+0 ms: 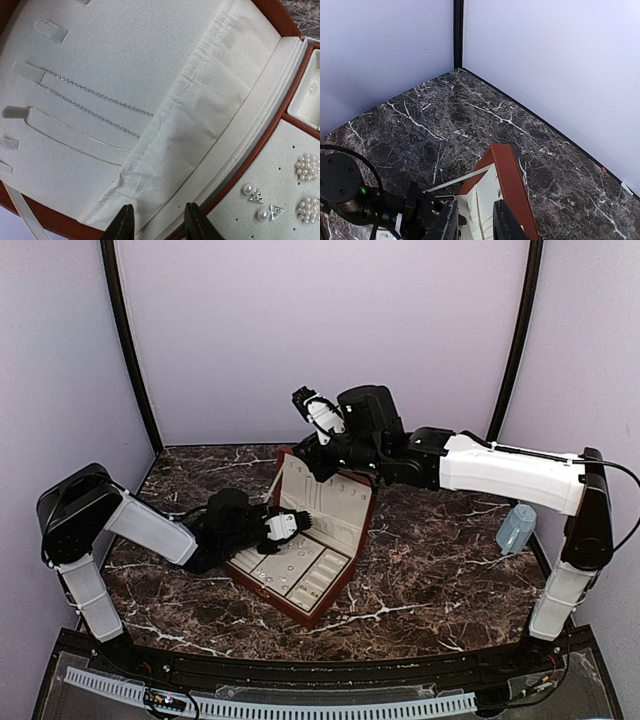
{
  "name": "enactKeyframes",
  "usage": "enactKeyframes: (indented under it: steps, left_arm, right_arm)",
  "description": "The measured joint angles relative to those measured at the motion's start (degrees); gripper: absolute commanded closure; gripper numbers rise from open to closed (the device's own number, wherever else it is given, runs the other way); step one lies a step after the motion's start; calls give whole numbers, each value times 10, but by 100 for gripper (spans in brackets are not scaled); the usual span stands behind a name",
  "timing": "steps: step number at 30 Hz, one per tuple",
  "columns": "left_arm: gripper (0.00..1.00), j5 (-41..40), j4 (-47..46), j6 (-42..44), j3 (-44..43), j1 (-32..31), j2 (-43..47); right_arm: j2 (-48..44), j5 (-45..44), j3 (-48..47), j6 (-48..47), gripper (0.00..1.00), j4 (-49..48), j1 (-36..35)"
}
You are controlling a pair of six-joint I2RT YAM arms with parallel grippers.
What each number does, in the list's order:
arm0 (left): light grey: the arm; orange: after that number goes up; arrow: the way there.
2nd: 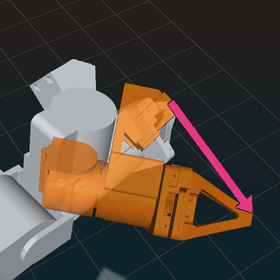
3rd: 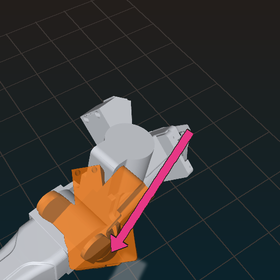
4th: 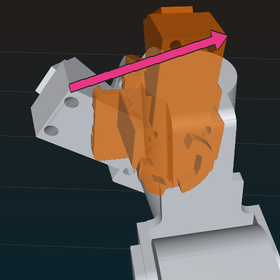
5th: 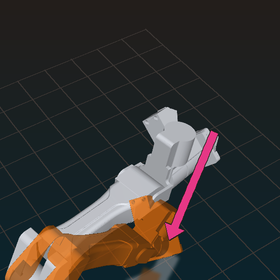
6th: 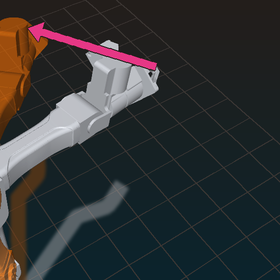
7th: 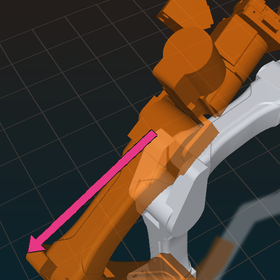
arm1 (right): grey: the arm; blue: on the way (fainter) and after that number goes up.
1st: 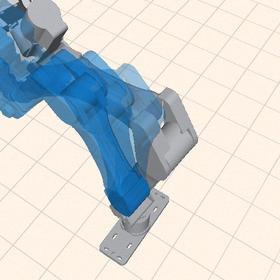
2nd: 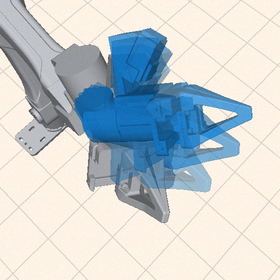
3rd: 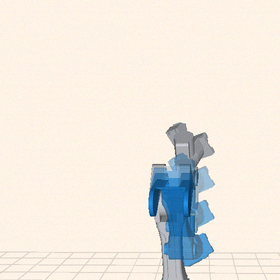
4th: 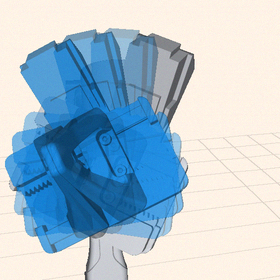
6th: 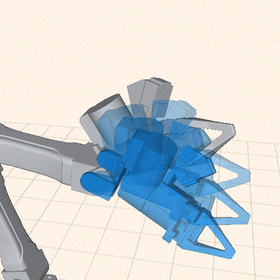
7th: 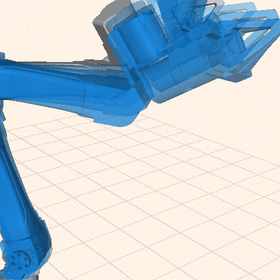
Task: Organize the mixed jewelry
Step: Hang the necklace on the necklace hanger.
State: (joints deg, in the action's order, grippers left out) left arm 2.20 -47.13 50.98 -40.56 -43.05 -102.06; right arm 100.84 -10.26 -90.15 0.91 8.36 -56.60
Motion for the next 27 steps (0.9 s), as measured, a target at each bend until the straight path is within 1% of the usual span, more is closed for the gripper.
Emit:
enactKeyframes:
  steps: [8,14,16,18,19,22,24,27]
  left_arm:
    - [41,-2,-8,-18,26,-3,55]
    - [35,3,-7,-43,25,-3,96]
    - [33,5,-3,-59,22,-3,110]
    - [28,6,6,-78,21,-3,130]
    - [24,5,8,-85,21,-3,141]
    - [21,-13,28,-138,18,-3,186]
    - [21,-33,71,-179,-1,-1,214]
    - [20,-52,151,-249,-54,14,241]
  right_arm:
    - [-2,30,19,11,73,-5,2]
    - [-30,77,36,28,67,-8,8]
    - [-54,99,46,38,65,-12,12]
    - [-85,118,58,48,63,-16,16]
    - [-98,123,62,53,63,-18,18]
    - [-159,138,93,71,61,-28,28]
    - [-200,141,120,85,60,-28,38]
    - [-255,132,167,109,59,-23,64]
